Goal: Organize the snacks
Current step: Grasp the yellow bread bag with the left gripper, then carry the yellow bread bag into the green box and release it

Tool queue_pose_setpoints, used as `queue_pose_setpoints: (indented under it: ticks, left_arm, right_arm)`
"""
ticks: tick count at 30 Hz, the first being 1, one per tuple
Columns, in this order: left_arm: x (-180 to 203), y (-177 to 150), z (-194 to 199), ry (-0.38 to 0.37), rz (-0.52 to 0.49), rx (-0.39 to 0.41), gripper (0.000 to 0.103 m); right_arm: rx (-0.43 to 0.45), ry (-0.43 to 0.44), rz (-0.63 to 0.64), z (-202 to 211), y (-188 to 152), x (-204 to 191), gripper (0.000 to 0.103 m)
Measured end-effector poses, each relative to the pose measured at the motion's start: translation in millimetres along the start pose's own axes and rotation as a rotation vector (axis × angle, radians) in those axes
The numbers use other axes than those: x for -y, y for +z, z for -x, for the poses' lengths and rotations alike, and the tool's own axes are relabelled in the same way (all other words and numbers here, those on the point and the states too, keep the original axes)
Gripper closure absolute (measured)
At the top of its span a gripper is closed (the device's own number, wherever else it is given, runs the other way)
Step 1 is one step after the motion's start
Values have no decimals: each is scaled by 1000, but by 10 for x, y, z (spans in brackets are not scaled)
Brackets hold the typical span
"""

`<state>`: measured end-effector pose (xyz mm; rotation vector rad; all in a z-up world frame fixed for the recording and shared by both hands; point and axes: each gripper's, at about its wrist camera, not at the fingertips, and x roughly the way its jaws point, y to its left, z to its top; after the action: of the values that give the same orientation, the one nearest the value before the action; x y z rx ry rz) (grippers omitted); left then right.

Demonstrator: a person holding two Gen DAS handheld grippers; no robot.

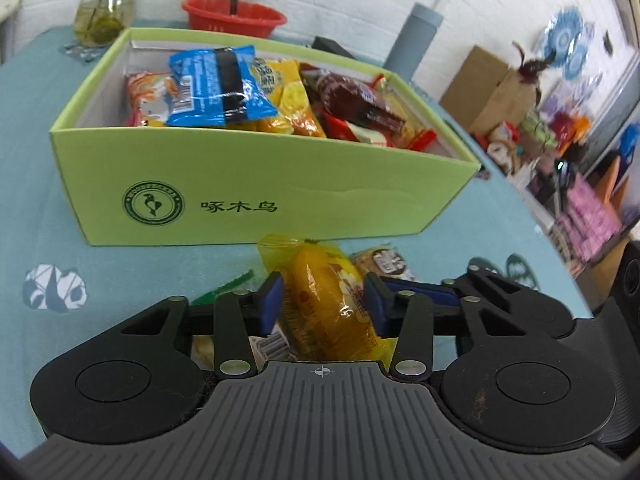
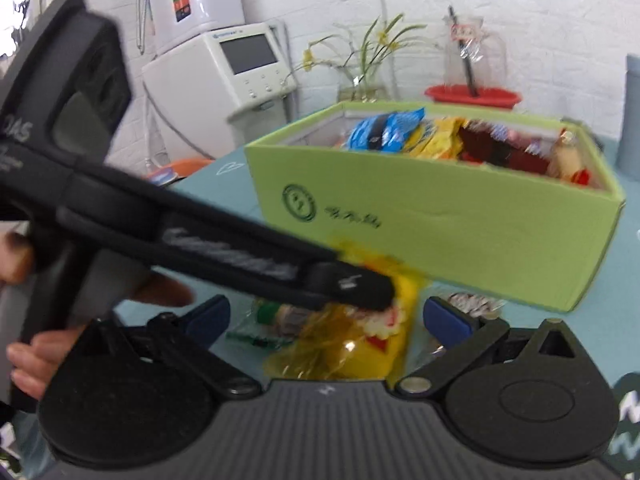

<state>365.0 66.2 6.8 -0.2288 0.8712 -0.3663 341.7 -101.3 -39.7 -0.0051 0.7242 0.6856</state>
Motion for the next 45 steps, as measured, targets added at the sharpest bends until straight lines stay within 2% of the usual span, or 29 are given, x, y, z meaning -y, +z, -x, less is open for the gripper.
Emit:
queue_pose_setpoints:
  ticks: [4, 11, 16, 20, 22, 24, 25, 26, 27, 29, 31, 34, 37, 41, 45]
  left_arm:
    - [45, -140, 75, -53, 2, -20, 85]
    - [189, -754, 443, -100, 44, -4, 84]
    - [288, -1154, 628, -123, 115, 2, 72]
    - [364, -1182, 717, -50, 80, 33, 57]
    - [397, -1187, 712, -43, 62, 30, 55]
    - [418, -1212, 660, -67, 61, 6, 57]
    - [418, -1225, 634, -88, 68, -6, 60]
    - [403, -1240, 609, -120, 79, -15, 70]
    - [392, -1249, 602, -139, 88, -18, 73]
    - [397, -1249, 612, -139, 89, -10, 75]
    - [387, -1232, 616, -142, 99, -8, 76]
    - [381, -1128, 642, -145, 117, 8, 77]
    - [410, -847, 709, -141, 94, 64, 77]
    - [459, -215, 795, -103, 36, 176, 76]
    - [335, 519, 646, -77, 24, 247, 76]
  right_arm:
    - [5, 49, -42, 179, -156, 1, 1]
    - [17, 66, -82, 645, -586, -307, 1]
    - [-2, 5, -51, 848, -851, -534, 1]
    - [24, -107, -9, 958, -907, -573, 1]
    - [26, -118, -11, 972, -931, -547, 1]
    - [11, -109, -1, 933, -958, -571, 1]
    - [3, -107, 14, 910, -980, -607, 2]
    - [-6, -108, 37, 890, -1005, -653, 4]
    - [-2, -128, 84, 889, -1032, -728, 21]
    - [-6, -167, 128, 902, -1031, -806, 28]
    - [-11, -145, 113, 917, -986, -748, 31]
    - [0, -131, 114, 929, -873, -694, 33]
    - [48, -122, 137, 928, -622, -610, 33]
    - [132, -130, 225, 826, -54, -458, 33]
    - [175, -137, 280, 540, 589, -192, 30]
